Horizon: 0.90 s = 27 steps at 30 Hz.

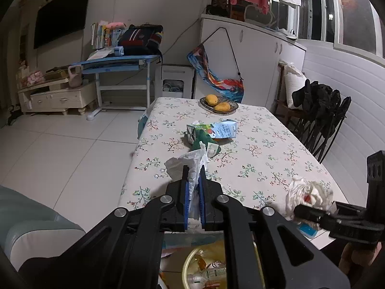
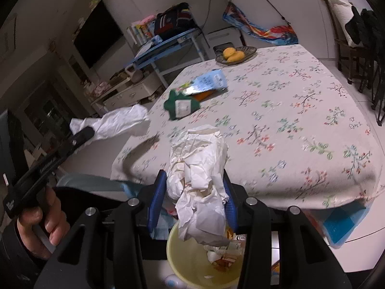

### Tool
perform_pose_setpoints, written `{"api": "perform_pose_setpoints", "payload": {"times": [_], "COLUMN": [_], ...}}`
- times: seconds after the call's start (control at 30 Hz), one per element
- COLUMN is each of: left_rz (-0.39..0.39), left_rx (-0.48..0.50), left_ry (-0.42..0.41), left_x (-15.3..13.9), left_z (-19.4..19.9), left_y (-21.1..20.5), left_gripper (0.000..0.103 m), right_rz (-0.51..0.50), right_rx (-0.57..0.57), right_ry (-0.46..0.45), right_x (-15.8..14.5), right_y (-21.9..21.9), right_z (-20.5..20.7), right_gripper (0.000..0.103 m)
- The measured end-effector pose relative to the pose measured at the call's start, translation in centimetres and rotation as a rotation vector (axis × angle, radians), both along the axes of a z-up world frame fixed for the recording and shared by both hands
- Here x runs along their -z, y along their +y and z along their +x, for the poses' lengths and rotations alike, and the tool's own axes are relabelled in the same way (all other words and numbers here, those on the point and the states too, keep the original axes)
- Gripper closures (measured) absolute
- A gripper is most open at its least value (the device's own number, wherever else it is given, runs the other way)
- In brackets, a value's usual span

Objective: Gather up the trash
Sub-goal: 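Carry the tissue and plastic bag over the yellow basin with both grippers, then open the right gripper to drop the tissue into the basin while the left gripper holds the bag above it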

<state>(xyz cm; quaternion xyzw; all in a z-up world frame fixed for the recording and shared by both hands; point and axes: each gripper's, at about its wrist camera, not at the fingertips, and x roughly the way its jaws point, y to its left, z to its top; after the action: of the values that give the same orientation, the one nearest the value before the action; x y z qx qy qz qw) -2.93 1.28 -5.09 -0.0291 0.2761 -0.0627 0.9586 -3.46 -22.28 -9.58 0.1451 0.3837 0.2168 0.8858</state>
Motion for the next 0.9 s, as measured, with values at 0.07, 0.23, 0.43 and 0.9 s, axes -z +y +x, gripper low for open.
{"api": "perform_pose_setpoints", "payload": {"times": [0.07, 0.23, 0.43, 0.9], "left_rz": [-0.001, -0.002, -0.001, 0.017], "left_rx": [0.002, 0.01, 0.023, 0.071], "left_ry": [-0.001, -0.004, -0.004, 0.004], "left_x": [0.0, 0.1, 0.1, 0.6], "left_z": [-0.3, -1.0, -1.3, -2.2], "left_y": [0.0, -0.1, -0.4, -1.5], "left_gripper": [0.096, 0.096, 0.096, 0.096], "right_rz": [-0.008, -0.031, -0.066, -0.131], "right_rx": [-0.018, -0.064, -0.111, -0.137], "right_ry": [0.006, 0.032, 0.077, 0.165], "right_x": [0.2, 0.9, 2.1, 4.3], "right_y": [0.6, 2.1, 3.7, 5.0], "right_z": [-0.4, -1.2, -1.8, -1.8], "right_gripper": [0.059, 0.059, 0.058, 0.052]}}
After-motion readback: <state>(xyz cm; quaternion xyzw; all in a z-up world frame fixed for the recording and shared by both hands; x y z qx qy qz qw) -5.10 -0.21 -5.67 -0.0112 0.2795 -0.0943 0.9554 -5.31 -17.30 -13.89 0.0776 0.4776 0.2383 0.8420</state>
